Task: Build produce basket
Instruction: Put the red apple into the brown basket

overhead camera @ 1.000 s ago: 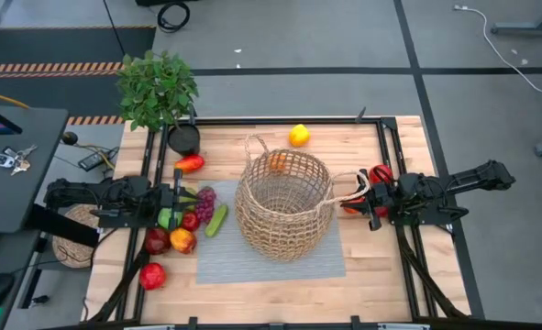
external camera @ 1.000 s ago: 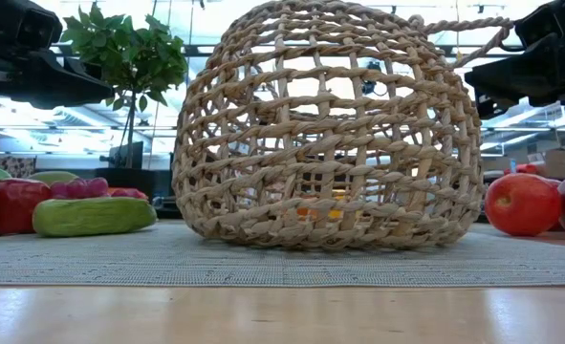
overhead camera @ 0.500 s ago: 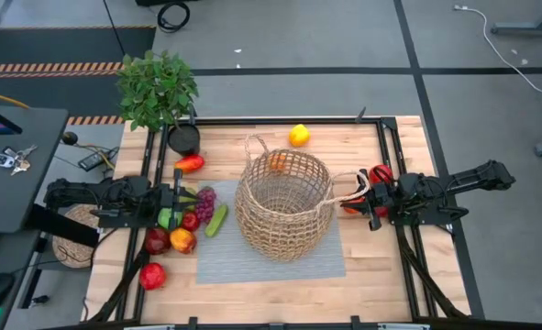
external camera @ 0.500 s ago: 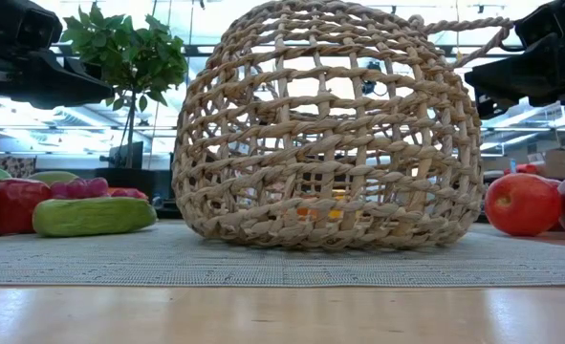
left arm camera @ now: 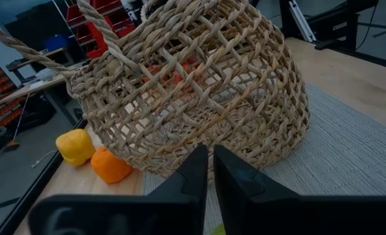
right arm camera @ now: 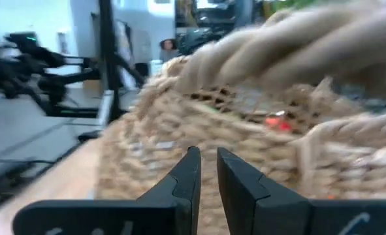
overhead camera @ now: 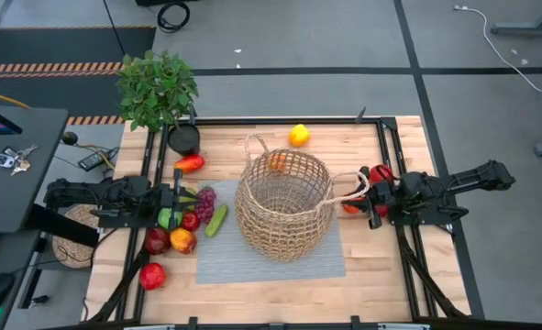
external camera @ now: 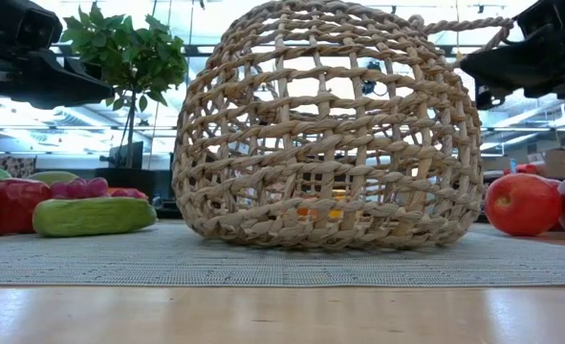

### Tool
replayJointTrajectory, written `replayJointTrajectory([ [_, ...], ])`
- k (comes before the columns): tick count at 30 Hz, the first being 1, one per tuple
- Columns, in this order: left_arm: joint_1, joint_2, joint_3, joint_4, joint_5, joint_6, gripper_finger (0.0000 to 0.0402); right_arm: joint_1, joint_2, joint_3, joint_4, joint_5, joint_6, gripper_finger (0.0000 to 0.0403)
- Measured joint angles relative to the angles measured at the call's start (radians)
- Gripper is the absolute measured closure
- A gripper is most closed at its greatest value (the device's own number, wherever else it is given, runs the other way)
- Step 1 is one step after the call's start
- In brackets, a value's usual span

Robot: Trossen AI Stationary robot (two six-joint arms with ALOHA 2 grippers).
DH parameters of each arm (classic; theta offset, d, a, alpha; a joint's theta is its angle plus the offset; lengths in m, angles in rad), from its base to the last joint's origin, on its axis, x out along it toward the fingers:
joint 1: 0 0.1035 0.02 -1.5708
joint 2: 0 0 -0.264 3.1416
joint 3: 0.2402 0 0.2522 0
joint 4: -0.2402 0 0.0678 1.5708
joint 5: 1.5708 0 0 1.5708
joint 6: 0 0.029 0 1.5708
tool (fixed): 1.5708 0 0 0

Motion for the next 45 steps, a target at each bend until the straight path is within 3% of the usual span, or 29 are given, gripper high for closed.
replayJointTrajectory([
  [9, 0.0, 0.0, 0.0, 0.0, 0.0, 0.0, 0.0371, -0.06, 0.0, 0.014, 0.137, 0.342, -0.055, 0.0345],
  [12, 0.0, 0.0, 0.0, 0.0, 0.0, 0.0, 0.0368, -0.078, 0.0, 0.044, 0.134, 0.38, -0.101, 0.0345],
  [19, 0.0, 0.0, 0.0, 0.0, 0.0, 0.0, 0.0368, -0.083, 0.0, 0.062, 0.129, 0.38, -0.163, 0.0345],
  [26, 0.0, 0.0, 0.0, 0.0, 0.0, 0.0, 0.0374, -0.075, 0.001, 0.062, -0.046, 0.322, 0.235, 0.0345],
  [33, 0.0, 0.0, 0.0, 0.0, 0.0, 0.0, 0.0366, -0.075, 0.0, 0.061, -0.273, 0.019, 0.392, 0.0345],
  [37, 0.0, 0.0, 0.0, 0.0, 0.0, 0.0, 0.0367, -0.075, 0.011, 0.126, -0.448, 0.02, 0.479, 0.0345],
  [41, 0.0, 0.0, 0.0, 0.0, 0.0, 0.0, 0.0371, -0.061, 0.062, 0.244, -0.619, 0.091, 0.488, 0.0345],
  [45, 0.0, 0.0, 0.0, 0.0, 0.0, 0.0, 0.0374, -0.034, 0.145, 0.332, -0.668, 0.117, 0.544, 0.0345],
])
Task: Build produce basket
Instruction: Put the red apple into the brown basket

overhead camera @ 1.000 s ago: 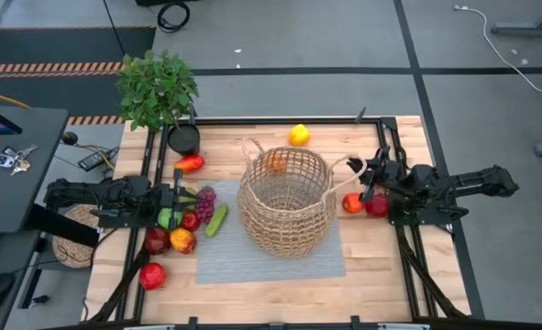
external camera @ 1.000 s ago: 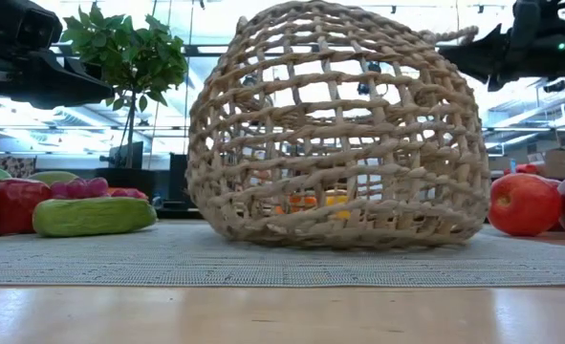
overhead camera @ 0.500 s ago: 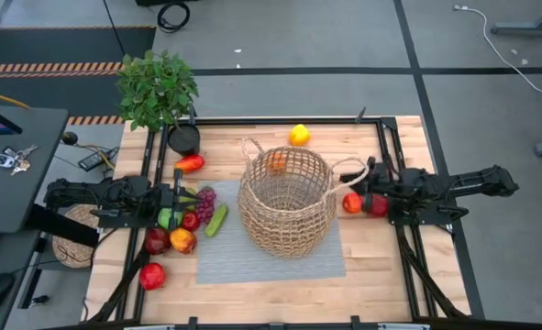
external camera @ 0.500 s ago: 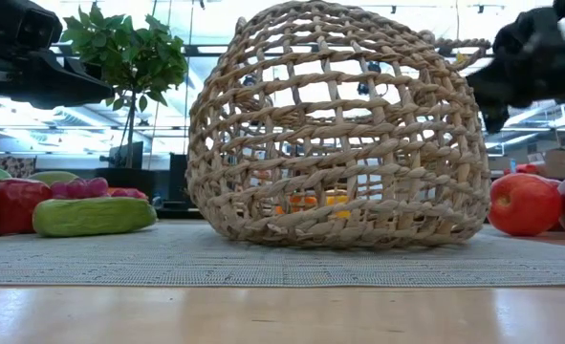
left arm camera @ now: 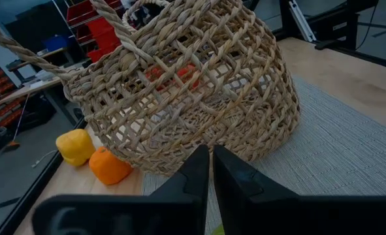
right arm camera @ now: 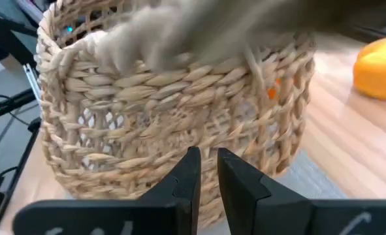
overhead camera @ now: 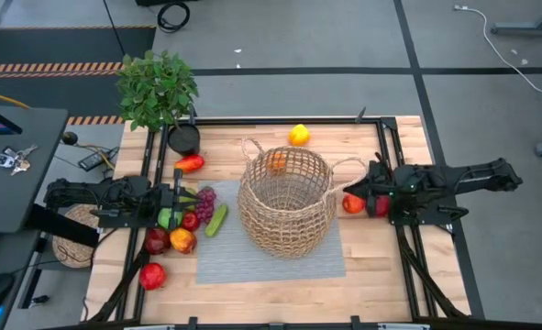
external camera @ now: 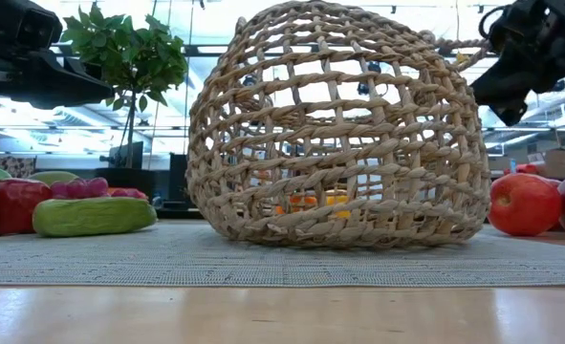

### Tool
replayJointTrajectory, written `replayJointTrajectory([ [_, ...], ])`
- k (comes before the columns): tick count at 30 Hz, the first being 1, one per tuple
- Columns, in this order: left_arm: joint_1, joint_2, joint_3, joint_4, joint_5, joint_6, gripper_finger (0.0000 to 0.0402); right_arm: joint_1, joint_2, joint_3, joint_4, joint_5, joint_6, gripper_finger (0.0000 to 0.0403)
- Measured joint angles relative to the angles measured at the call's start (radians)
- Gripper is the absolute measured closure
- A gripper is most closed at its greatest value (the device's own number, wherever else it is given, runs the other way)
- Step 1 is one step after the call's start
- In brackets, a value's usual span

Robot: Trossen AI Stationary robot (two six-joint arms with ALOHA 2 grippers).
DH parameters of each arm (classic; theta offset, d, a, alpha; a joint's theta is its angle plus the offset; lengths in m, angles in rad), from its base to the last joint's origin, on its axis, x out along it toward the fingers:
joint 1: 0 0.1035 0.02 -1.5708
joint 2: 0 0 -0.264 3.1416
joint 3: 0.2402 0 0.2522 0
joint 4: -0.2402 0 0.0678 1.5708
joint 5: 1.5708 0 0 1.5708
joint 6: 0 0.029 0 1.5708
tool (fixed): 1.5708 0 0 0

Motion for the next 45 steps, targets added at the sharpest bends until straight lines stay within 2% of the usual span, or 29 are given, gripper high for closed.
replayJointTrajectory([
  [6, 0.0, 0.0, 0.0, 0.0, 0.0, 0.0, 0.0367, 0.044, 0.221, 0.049, -0.041, -0.036, 0.178, 0.0348],
  [9, 0.0, 0.0, 0.0, 0.0, 0.0, 0.0, 0.0366, 0.073, 0.312, 0.122, -0.159, -0.047, 0.233, 0.035],
  [12, 0.0, 0.0, 0.0, 0.0, 0.0, 0.0, 0.0368, 0.102, 0.386, 0.207, -0.283, -0.009, 0.269, 0.0352],
  [17, 0.0, 0.0, 0.0, 0.0, 0.0, 0.0, 0.0373, 0.167, 0.466, 0.359, -0.414, 0.027, 0.298, 0.0352],
  [24, 0.0, 0.0, 0.0, 0.0, 0.0, 0.0, 0.0368, 0.284, 0.53, 0.482, -0.465, 0.059, 0.338, 0.0352],
  [32, 0.0, 0.0, 0.0, 0.0, 0.0, 0.0, 0.0369, 0.404, 0.622, 0.502, -0.486, 0.146, 0.361, 0.0352],
  [40, 0.0, 0.0, 0.0, 0.0, 0.0, 0.0, 0.0373, 0.408, 0.727, 0.468, -0.531, 0.07, 0.306, 0.035],
  [45, 0.0, 0.0, 0.0, 0.0, 0.0, 0.0, 0.0367, 0.406, 0.784, 0.467, -0.605, 0.074, 0.287, 0.0316],
])
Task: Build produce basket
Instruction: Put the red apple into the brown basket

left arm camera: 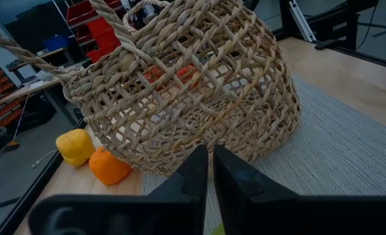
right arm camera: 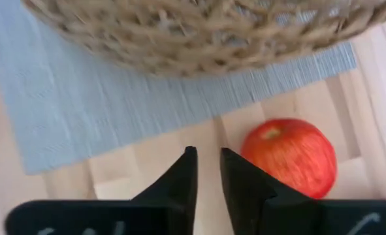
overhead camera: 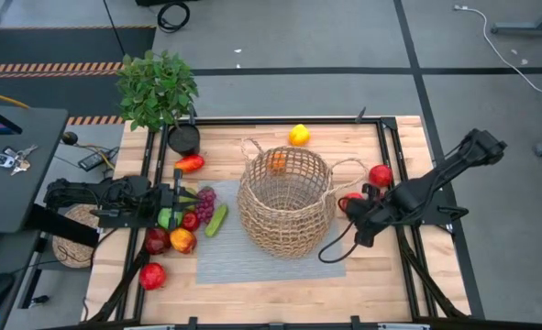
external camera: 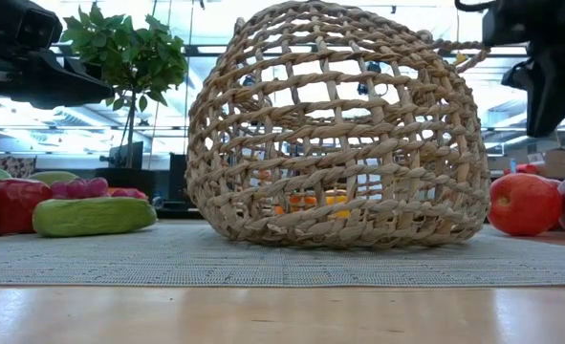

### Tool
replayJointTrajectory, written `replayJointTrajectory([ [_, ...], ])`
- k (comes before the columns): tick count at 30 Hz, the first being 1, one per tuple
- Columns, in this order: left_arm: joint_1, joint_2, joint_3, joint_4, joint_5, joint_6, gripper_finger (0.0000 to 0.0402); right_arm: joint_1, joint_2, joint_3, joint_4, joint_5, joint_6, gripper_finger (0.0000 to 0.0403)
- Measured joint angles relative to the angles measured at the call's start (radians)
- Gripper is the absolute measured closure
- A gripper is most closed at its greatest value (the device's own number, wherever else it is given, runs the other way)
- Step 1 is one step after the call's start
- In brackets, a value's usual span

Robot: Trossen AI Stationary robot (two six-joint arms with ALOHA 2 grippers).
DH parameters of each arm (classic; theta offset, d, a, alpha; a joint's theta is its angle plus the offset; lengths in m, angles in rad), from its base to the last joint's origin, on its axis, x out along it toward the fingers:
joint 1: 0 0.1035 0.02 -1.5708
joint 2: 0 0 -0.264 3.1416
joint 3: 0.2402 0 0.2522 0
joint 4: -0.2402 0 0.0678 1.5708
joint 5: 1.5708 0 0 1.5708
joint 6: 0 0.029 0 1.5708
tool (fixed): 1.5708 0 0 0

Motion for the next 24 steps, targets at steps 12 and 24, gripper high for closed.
replayJointTrajectory([
  [12, 0.0, 0.0, 0.0, 0.0, 0.0, 0.0, 0.0374, 0.0, 0.023, -0.001, -0.039, 0.036, 0.04, 0.012],
  [24, 0.0, 0.0, 0.0, 0.0, 0.0, 0.0, 0.0366, 0.0, 0.023, -0.001, -0.046, 0.094, 0.04, 0.0011],
])
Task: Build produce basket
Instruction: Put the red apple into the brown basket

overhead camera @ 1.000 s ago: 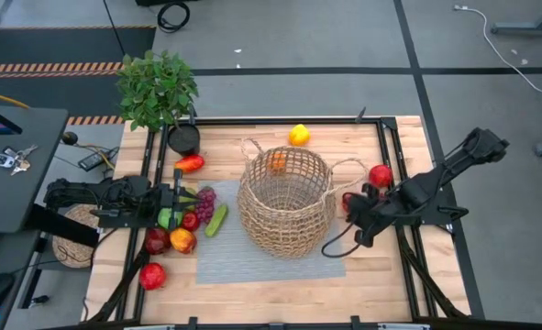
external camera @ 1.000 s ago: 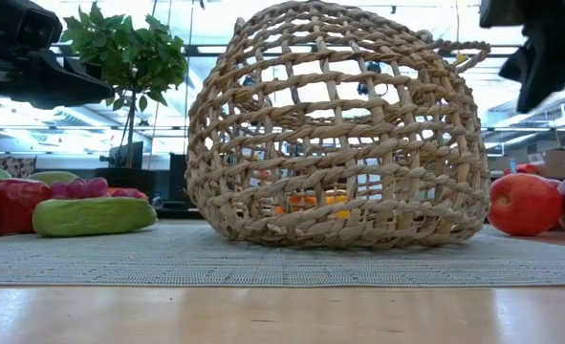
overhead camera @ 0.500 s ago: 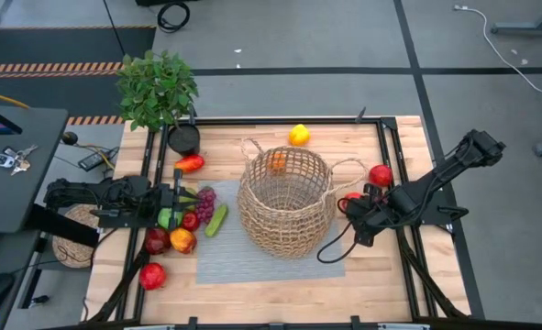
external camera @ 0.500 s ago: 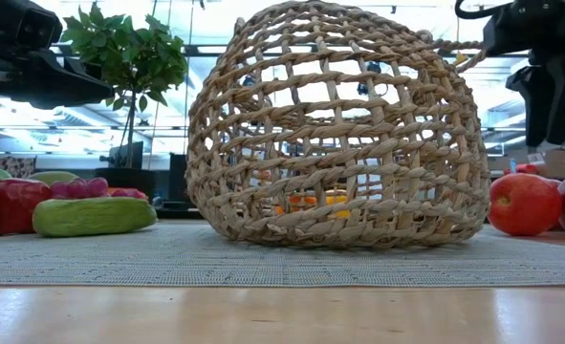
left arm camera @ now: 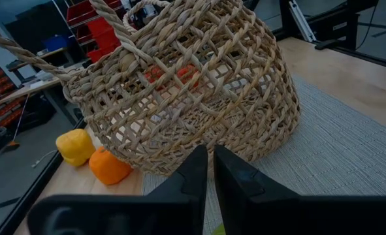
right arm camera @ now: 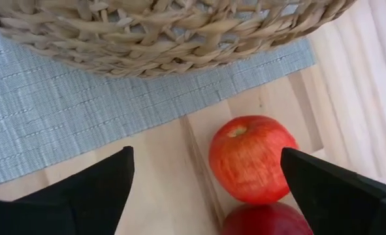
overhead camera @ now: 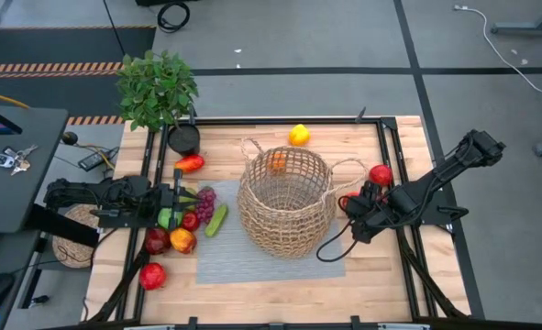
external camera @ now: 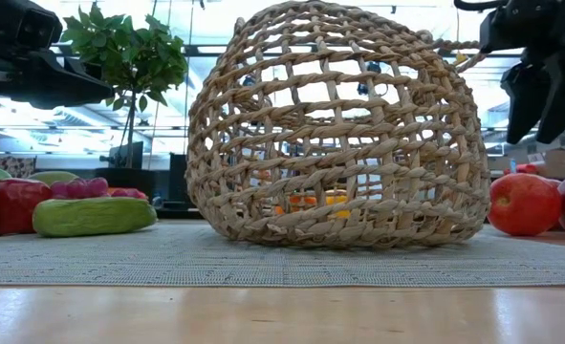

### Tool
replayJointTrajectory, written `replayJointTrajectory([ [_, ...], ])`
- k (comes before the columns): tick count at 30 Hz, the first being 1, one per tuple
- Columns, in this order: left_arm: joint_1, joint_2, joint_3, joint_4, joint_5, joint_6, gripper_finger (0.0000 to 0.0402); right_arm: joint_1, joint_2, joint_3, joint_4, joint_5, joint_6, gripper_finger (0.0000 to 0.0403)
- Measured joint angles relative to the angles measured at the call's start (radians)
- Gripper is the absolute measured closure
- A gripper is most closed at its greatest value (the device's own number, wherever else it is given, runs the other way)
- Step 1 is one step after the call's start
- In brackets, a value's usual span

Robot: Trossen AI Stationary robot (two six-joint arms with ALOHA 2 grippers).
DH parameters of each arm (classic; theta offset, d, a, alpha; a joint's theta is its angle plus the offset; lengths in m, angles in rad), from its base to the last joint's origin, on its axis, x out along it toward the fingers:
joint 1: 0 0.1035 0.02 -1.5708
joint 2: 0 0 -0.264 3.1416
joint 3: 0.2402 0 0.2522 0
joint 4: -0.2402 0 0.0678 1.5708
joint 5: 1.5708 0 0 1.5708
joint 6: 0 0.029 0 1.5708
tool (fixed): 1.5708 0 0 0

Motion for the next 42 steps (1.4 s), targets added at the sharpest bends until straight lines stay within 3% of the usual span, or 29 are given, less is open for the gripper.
replayJointTrajectory([
  [42, 0.0, 0.0, 0.0, 0.0, 0.0, 0.0, 0.0372, -0.018, 0.0, 0.0, -0.002, -0.003, 0.012, 0.001],
])
